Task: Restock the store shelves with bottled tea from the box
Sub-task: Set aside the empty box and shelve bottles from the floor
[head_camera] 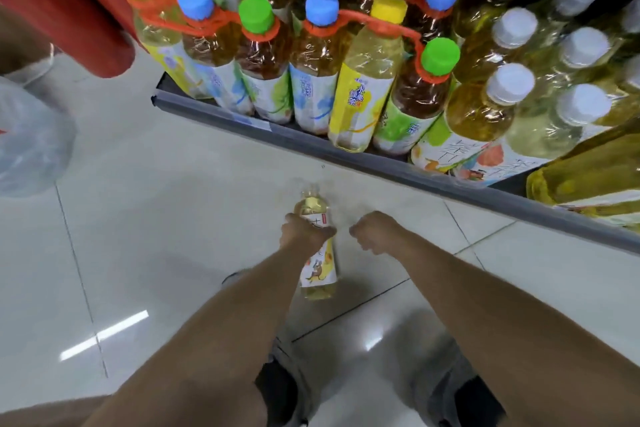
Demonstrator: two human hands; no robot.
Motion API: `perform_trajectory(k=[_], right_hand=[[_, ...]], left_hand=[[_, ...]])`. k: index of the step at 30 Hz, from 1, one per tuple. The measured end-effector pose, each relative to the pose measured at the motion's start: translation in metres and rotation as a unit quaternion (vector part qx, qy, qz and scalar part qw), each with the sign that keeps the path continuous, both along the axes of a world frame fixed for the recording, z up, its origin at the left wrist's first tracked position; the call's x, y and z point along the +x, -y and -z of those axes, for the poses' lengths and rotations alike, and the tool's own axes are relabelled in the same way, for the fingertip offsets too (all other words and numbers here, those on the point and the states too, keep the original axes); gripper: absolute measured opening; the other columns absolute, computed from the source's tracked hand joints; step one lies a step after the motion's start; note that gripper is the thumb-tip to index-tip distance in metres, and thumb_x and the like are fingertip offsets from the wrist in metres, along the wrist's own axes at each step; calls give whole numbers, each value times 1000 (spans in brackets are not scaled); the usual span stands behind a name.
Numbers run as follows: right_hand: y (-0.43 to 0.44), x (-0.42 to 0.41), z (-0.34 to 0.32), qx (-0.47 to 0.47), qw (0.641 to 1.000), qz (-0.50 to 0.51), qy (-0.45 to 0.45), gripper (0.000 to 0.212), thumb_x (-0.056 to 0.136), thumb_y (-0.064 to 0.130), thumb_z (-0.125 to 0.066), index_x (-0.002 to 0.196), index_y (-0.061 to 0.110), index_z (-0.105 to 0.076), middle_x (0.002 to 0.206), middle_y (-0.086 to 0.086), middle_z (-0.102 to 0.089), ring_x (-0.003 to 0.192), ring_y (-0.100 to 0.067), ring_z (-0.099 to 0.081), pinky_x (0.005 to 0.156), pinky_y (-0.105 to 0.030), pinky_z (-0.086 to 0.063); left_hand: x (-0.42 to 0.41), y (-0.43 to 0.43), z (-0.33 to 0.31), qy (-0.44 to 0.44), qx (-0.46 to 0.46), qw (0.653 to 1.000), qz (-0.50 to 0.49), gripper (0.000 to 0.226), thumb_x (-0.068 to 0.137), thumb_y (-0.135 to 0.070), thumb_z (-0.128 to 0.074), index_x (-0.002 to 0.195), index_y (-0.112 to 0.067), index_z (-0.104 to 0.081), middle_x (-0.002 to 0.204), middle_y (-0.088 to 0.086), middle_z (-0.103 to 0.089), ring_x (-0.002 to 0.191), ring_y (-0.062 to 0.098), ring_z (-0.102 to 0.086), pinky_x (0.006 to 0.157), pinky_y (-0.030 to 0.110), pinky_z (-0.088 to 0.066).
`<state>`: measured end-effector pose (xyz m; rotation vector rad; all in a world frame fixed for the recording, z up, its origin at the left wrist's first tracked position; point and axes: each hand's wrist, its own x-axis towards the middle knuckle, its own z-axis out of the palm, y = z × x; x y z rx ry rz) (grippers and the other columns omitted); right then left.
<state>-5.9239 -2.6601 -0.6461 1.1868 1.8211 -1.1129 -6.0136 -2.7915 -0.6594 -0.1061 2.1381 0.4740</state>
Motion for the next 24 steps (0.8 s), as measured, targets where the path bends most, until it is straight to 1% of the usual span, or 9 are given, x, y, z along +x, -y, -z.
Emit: perform_trajectory(k=[3, 7, 12, 14, 16, 18, 19, 22, 24], right_hand=[[-8, -4, 1, -6, 999, 31, -20, 22, 86, 30, -59, 86, 8, -63, 86, -15, -68, 77, -30, -64, 64, -33, -49], [-10, -5, -20, 20, 997, 36, -71, 35, 89, 39, -57, 99, 7, -68, 92, -11, -73, 91, -28, -70, 80, -36, -56], [-9, 7, -84, 44, 981, 78, -174, 53, 79, 62, -65, 112, 22, -61, 83, -2, -74, 79, -14, -70, 68, -27, -53], [-9, 15, -118, 73, 979, 42, -184, 52, 79, 66, -63, 104, 20, -57, 88, 0, -68, 80, -16, -65, 66, -27, -47], [-11, 29, -152, 142, 972, -3, -186, 51, 81, 66, -61, 95, 18, -54, 95, -1, -59, 89, -20, -57, 72, -31, -43], [-15, 46, -184, 185, 964, -19, -191, 55, 83, 64, -61, 106, 14, -58, 104, -5, -59, 99, -23, -56, 79, -33, -45], [-17, 56, -200, 201, 962, -24, -186, 56, 84, 63, -61, 108, 12, -59, 106, -5, -61, 99, -24, -56, 79, -33, -45], [-27, 91, -245, 234, 956, -49, -171, 54, 85, 61, -61, 96, 8, -60, 95, -5, -63, 92, -22, -59, 68, -29, -40], [-36, 116, -275, 263, 948, -49, -175, 50, 85, 58, -62, 88, 8, -59, 87, -5, -62, 88, -22, -59, 64, -29, -40]], left_hand=[[2, 0, 9, -3, -7, 999, -40, 83, 55, -52, -81, 115, -18, -34, 111, 9, -60, 97, 32, -64, 80, 45, -61], [13, 6, -4, -18, 33, 999, -37, 77, 60, -49, -81, 114, -21, -34, 108, 5, -59, 97, 30, -64, 82, 46, -59], [45, 7, -44, -72, 142, 987, 36, 90, 49, -50, -78, 127, -23, -40, 114, 0, -57, 103, 24, -61, 87, 44, -56], [62, 3, -71, -105, 189, 973, 77, 88, 56, -42, -83, 130, -21, -40, 117, 1, -52, 106, 23, -56, 91, 42, -52], [82, 0, -96, -139, 237, 955, 115, 86, 62, -33, -86, 132, -20, -40, 119, 1, -48, 108, 22, -51, 90, 37, -47], [100, -5, -118, -170, 276, 935, 143, 84, 63, -30, -87, 133, -18, -41, 117, -2, -46, 109, 21, -48, 89, 35, -44], [109, -8, -129, -179, 294, 926, 154, 83, 63, -29, -87, 132, -18, -42, 115, -3, -44, 110, 20, -46, 89, 34, -42], [137, -22, -161, -187, 327, 907, 188, 85, 63, -33, -88, 133, -19, -42, 120, -5, -45, 113, 16, -42, 88, 31, -39], [146, -39, -179, -181, 325, 896, 241, 94, 60, -42, -88, 138, -20, -41, 129, -2, -48, 121, 17, -44, 96, 34, -43]])
